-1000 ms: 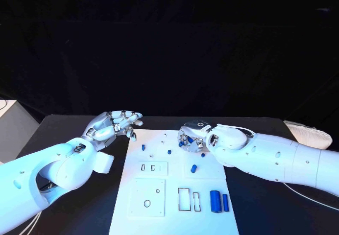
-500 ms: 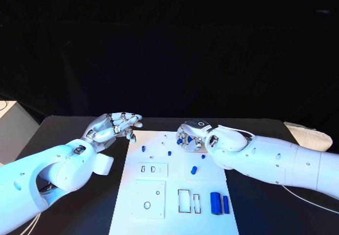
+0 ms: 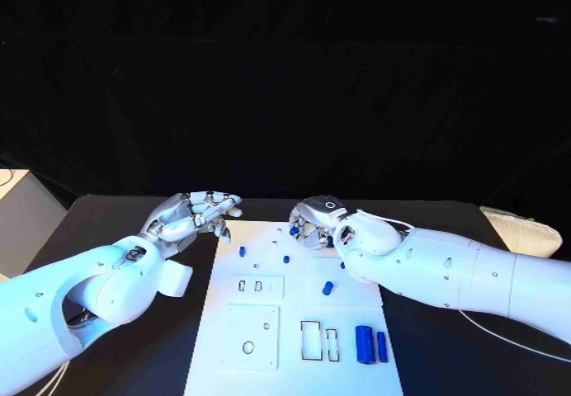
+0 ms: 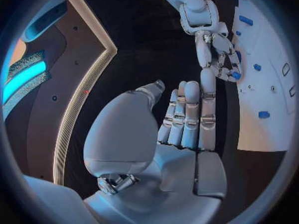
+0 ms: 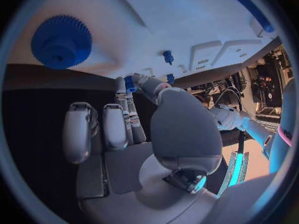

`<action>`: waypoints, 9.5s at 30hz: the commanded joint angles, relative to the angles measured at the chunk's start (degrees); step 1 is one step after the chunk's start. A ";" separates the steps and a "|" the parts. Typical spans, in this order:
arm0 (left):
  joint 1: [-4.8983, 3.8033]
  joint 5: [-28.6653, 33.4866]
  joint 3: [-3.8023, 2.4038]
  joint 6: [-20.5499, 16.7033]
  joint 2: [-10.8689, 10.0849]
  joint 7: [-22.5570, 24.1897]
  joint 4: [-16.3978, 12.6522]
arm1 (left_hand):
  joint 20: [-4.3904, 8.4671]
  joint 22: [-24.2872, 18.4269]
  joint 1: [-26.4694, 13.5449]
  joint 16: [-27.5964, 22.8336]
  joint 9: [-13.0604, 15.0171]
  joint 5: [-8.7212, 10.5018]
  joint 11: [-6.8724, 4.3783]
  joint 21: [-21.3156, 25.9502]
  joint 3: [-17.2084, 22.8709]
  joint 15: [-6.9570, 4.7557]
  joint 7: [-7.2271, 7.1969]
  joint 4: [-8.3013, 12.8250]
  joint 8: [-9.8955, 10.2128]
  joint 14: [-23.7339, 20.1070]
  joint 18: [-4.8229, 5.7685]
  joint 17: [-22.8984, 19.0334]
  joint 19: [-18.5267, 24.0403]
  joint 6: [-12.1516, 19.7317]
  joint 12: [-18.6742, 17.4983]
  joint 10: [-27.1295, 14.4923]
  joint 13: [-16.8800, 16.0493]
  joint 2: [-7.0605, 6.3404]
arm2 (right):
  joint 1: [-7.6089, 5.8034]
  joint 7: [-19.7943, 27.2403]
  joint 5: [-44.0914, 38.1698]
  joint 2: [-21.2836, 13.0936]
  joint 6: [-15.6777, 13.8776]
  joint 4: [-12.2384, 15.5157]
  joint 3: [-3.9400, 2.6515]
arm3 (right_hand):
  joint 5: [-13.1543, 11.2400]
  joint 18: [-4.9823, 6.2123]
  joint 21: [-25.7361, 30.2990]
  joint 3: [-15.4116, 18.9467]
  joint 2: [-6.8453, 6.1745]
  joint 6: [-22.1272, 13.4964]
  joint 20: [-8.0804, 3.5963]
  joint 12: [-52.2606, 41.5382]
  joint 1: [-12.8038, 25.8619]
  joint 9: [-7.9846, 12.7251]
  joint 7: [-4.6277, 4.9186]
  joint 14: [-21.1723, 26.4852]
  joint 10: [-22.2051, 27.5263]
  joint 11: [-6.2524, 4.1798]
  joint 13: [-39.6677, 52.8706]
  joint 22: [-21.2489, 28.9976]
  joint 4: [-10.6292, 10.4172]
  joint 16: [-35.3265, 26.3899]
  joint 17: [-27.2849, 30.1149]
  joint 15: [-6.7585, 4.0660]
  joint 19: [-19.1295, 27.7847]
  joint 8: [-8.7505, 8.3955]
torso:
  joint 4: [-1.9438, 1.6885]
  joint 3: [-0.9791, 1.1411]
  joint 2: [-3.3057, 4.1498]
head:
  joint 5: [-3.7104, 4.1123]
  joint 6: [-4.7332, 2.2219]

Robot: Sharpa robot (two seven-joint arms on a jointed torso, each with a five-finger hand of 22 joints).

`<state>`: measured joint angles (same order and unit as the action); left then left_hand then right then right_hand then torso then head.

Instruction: Assemble the parts on the task board

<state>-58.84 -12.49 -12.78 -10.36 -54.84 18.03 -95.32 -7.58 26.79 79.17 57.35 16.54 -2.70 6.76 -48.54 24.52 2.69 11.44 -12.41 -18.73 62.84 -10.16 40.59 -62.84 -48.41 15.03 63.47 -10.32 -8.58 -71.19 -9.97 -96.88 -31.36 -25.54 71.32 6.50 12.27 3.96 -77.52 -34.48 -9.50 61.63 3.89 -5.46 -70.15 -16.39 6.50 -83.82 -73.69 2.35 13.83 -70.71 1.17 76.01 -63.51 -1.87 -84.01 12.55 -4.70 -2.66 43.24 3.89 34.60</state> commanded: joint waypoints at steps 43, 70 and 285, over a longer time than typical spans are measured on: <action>-0.03 -0.75 -0.08 1.61 0.61 0.01 -0.15 | -0.12 0.11 0.29 0.30 0.10 -0.22 0.13 -0.40 0.53 -0.08 -0.04 0.10 -0.35 -0.34 -0.30 -0.09 0.45 0.54 0.23 -0.42 -0.08 0.17 | 0.04 -2.12 -2.00 5.14 -0.44 -4.47 -0.03 | -0.51 -0.28 -0.04 -0.14 -0.17 0.23 -0.25 0.18 -0.59 -4.57 -0.07 -1.55 -0.16 0.13 0.22 0.10 0.08 0.22 0.09 -0.24 -0.12 2.13 | -0.56 -0.30 0.62 | 0.03 0.33; -0.04 -0.82 -0.08 1.82 0.50 -0.05 -0.34 | -0.18 0.29 0.30 0.30 0.17 -0.21 0.19 -0.67 0.69 -0.03 0.02 0.19 -0.39 -0.43 -0.30 -0.14 0.71 0.65 0.37 -0.59 -0.17 0.18 | 0.11 -2.18 -2.63 6.27 1.42 -5.95 -0.01 | -1.06 -0.17 0.48 -0.45 -1.18 -1.83 0.26 1.50 0.22 -5.16 0.81 -1.32 1.87 1.02 0.34 0.66 -0.60 0.11 0.61 0.45 0.29 1.21 | -0.46 -0.36 0.72 | -0.10 0.51; 0.41 -1.99 -0.08 2.88 0.66 0.04 1.56 | -0.39 0.81 0.00 0.45 0.34 -0.20 0.42 -1.54 1.04 0.17 0.24 0.29 -0.40 -0.56 -0.32 -0.27 1.42 1.20 0.78 -1.39 -0.45 0.21 | 2.84 -6.09 -5.96 2.78 -4.29 4.40 -0.35 | 0.86 -3.76 -11.87 9.25 -2.75 -3.82 1.02 -83.48 -6.71 -8.39 1.26 -6.00 -15.29 0.76 75.22 -18.52 -11.11 13.74 -25.73 0.84 -5.63 -3.88 | 0.64 0.45 0.64 | -1.52 1.20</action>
<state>-58.41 -14.33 -12.81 -8.51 -54.28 17.70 -93.61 -7.90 27.53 79.17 57.57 16.80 -2.69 7.07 -49.86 25.22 2.89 11.73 -12.02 -18.94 62.65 -10.16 40.38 -61.72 -47.71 15.47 62.56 -10.70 -8.58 -68.37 -15.39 -101.95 -28.65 -30.24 75.80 6.15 13.16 1.26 -89.02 -24.90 -12.42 56.95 5.24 -89.07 -76.47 -24.57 8.11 -83.82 -83.90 3.55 74.92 -74.94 -9.94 89.54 -74.93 -0.63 -84.11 8.55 -4.06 -2.24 43.87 2.27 35.86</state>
